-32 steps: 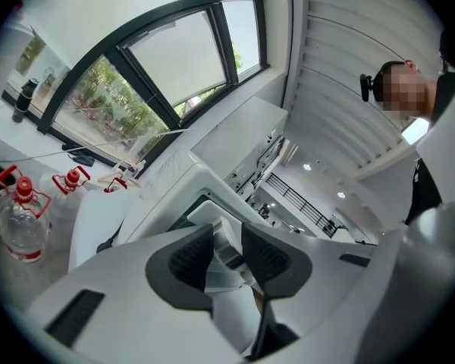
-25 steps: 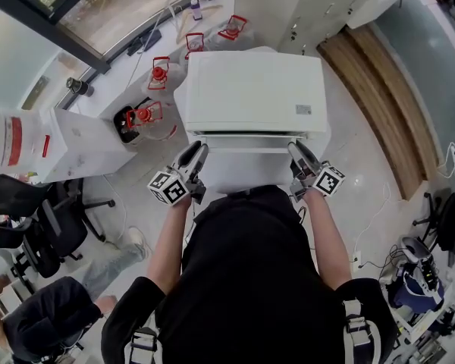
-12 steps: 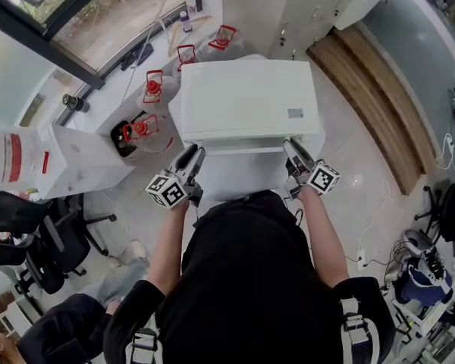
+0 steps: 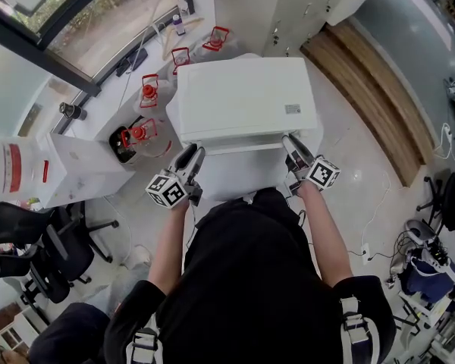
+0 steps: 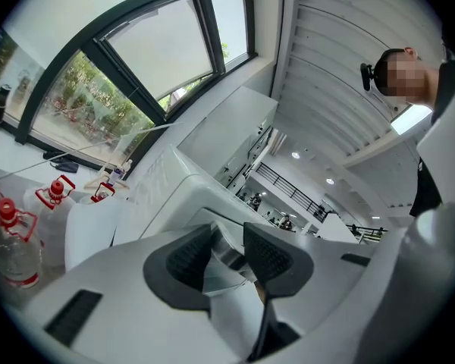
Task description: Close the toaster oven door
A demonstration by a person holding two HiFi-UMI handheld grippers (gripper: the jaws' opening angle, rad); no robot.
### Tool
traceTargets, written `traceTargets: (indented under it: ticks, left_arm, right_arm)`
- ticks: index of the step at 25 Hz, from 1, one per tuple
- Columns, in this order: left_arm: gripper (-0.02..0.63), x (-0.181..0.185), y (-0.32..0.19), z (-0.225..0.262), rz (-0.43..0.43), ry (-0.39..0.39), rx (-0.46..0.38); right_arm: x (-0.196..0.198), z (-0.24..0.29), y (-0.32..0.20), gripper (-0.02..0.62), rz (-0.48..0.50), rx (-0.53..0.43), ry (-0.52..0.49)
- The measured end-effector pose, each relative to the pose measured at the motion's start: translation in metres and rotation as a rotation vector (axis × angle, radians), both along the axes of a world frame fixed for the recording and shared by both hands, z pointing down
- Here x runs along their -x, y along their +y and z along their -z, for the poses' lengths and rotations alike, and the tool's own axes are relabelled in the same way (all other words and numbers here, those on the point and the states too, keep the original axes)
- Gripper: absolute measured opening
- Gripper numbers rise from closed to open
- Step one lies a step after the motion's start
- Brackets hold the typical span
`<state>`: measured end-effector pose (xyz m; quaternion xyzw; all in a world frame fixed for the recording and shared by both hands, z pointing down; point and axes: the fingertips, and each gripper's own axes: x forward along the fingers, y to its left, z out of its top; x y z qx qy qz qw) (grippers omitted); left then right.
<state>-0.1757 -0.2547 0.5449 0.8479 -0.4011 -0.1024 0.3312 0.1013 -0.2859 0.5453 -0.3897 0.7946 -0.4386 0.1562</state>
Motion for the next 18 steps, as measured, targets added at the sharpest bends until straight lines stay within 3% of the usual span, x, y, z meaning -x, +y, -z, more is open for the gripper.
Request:
traceTargets:
  ticks: [7, 11, 13, 15, 18]
  left_arm:
    - [0.196, 0.002, 0.004, 0.004, 0.023, -0.131, -0.055]
    - [0.198, 0.001, 0.019, 0.01, -0.003, -0.214, -0.1]
    - [0.198, -0.005, 0.029, 0.007, -0.034, -0.263, -0.1]
    - [0.192, -0.013, 0.041, 0.002, -0.075, -0.311, -0.096]
    - [0.122, -0.024, 0.06, -0.001, -0.122, -0.373, -0.098]
  right_arm:
    - [-0.007, 0.008, 0.011, 0.183, -0.033, -0.056, 0.114]
    - [-0.012, 0.01, 0.025, 0.176, 0.006, -0.107, 0.173]
    - [-0.014, 0.009, 0.033, 0.126, 0.048, -0.131, 0.264]
    - [-0.015, 0.002, 0.039, 0.032, 0.099, -0.144, 0.374]
    - [-0.012, -0.005, 0.05, 0.015, 0.173, -0.18, 0.485]
